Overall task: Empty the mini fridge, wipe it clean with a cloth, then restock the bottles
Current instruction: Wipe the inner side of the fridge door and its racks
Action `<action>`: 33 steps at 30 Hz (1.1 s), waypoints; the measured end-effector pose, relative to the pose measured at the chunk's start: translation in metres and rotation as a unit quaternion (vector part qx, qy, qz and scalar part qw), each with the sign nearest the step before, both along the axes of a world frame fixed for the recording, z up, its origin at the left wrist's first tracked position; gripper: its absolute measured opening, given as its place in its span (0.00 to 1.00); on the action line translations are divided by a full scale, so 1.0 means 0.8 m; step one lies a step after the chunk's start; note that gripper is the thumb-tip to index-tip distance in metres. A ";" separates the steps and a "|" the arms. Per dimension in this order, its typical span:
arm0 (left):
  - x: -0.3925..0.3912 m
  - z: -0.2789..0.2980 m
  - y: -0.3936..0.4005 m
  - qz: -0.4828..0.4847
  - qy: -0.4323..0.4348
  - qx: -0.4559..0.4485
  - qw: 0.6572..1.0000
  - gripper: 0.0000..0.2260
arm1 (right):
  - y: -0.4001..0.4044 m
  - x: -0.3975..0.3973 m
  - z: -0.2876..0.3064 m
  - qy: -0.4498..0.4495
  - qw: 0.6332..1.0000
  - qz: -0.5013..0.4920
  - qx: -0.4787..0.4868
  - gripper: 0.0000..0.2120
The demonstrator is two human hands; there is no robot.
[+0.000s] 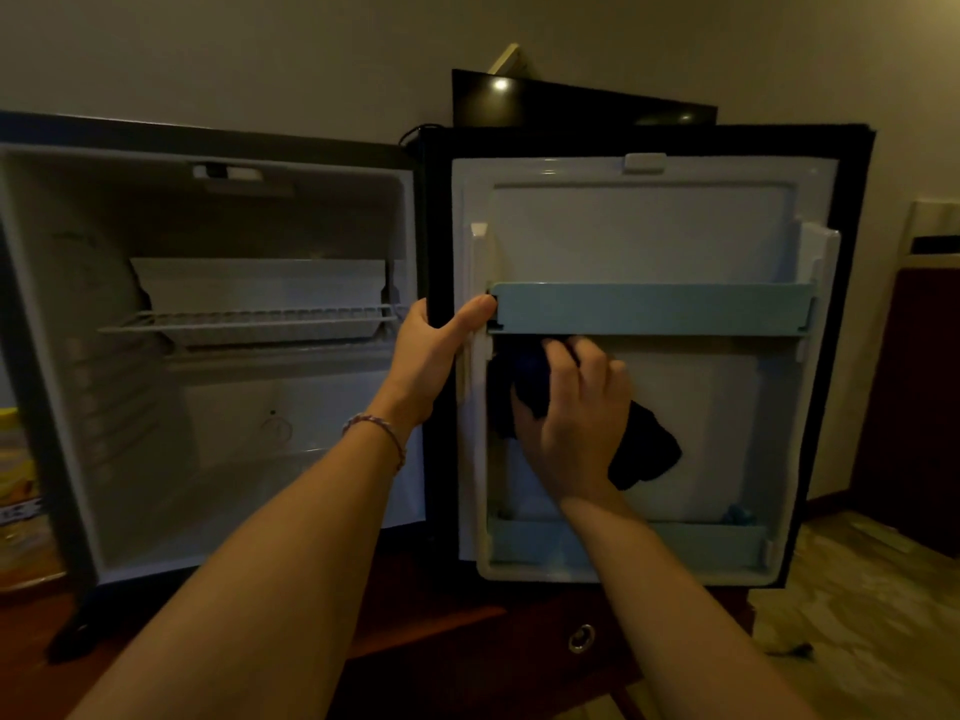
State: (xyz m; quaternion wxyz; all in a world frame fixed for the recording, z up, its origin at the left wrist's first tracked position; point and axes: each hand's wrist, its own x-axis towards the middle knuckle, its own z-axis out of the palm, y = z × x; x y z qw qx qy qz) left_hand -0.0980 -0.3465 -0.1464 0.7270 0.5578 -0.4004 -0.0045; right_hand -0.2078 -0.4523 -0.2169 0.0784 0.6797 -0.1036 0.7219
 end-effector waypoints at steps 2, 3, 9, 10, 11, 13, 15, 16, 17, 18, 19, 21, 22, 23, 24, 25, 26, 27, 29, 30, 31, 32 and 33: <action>0.000 0.002 -0.002 0.009 -0.006 -0.001 1.000 0.40 | 0.008 0.009 0.002 0.019 0.999 -0.016 -0.025 0.20; 0.001 0.002 -0.004 0.019 -0.005 -0.001 1.000 0.42 | 0.009 0.011 0.002 0.022 0.999 -0.021 -0.039 0.19; -0.007 0.001 -0.011 0.062 0.010 -0.022 0.998 0.39 | -0.022 -0.005 0.005 0.057 0.986 -0.032 -0.151 0.18; -0.007 0.001 -0.012 0.062 0.009 -0.024 0.998 0.39 | -0.030 -0.011 0.005 0.065 0.984 -0.031 -0.164 0.18; -0.007 0.001 -0.013 0.064 0.007 -0.028 0.998 0.38 | -0.038 -0.018 0.006 0.071 0.982 -0.031 -0.174 0.19; -0.007 0.000 -0.013 0.071 0.006 -0.033 0.997 0.38 | -0.059 -0.033 0.007 0.081 0.979 -0.045 -0.183 0.19; -0.005 0.000 -0.014 0.073 0.003 -0.034 0.997 0.36 | -0.081 -0.050 0.008 0.083 0.979 -0.064 -0.172 0.20; -0.004 -0.001 -0.014 0.071 0.001 -0.031 0.997 0.35 | -0.092 -0.058 0.007 0.083 0.981 -0.072 -0.163 0.21; -0.004 -0.001 -0.014 0.069 0.000 -0.029 0.997 0.35 | -0.101 -0.064 0.006 0.082 0.982 -0.078 -0.152 0.21; -0.003 -0.001 -0.015 0.068 -0.001 -0.027 0.997 0.35 | -0.108 -0.069 0.004 0.077 0.984 -0.082 -0.138 0.21; -0.004 -0.002 -0.015 0.071 -0.001 -0.027 0.997 0.36 | -0.115 -0.072 0.001 0.068 0.987 -0.084 -0.119 0.20; -0.005 -0.002 -0.016 0.082 0.001 -0.029 0.996 0.38 | -0.124 -0.075 -0.004 0.049 0.992 -0.083 -0.082 0.18; -0.005 -0.001 -0.016 0.089 0.001 -0.028 0.996 0.41 | -0.125 -0.074 -0.007 0.039 0.993 -0.085 -0.068 0.18; -0.006 -0.001 -0.017 0.097 0.002 -0.026 0.995 0.44 | -0.125 -0.071 -0.010 0.031 0.994 -0.085 -0.053 0.17; -0.007 0.000 -0.017 0.104 0.004 -0.022 0.994 0.48 | -0.122 -0.067 -0.013 0.023 0.996 -0.080 -0.037 0.18; -0.006 0.000 -0.017 0.111 0.004 -0.019 0.994 0.52 | -0.117 -0.062 -0.016 0.016 0.997 -0.072 -0.019 0.18; -0.006 -0.001 -0.018 0.117 0.002 -0.019 0.993 0.53 | -0.111 -0.055 -0.018 0.007 0.998 -0.064 0.000 0.18; -0.006 -0.001 -0.018 0.121 -0.001 -0.017 0.992 0.54 | -0.105 -0.048 -0.019 -0.007 0.998 -0.056 0.020 0.17; -0.003 -0.002 -0.019 0.126 -0.003 -0.014 0.992 0.56 | -0.092 -0.034 -0.018 -0.050 0.996 -0.045 0.052 0.12; -0.001 -0.002 -0.020 0.126 -0.003 -0.013 0.992 0.58 | -0.083 -0.030 -0.015 -0.068 0.995 -0.046 0.052 0.10; 0.000 -0.003 -0.020 0.126 -0.004 -0.013 0.992 0.58 | -0.074 -0.025 -0.012 -0.074 0.995 -0.052 0.035 0.10; 0.000 -0.003 -0.020 0.126 -0.005 -0.014 0.992 0.58 | -0.064 -0.021 -0.011 -0.071 0.996 -0.059 0.007 0.10; 0.000 -0.004 -0.020 0.125 -0.004 -0.015 0.992 0.58 | -0.053 -0.016 -0.010 -0.063 0.996 -0.059 -0.021 0.12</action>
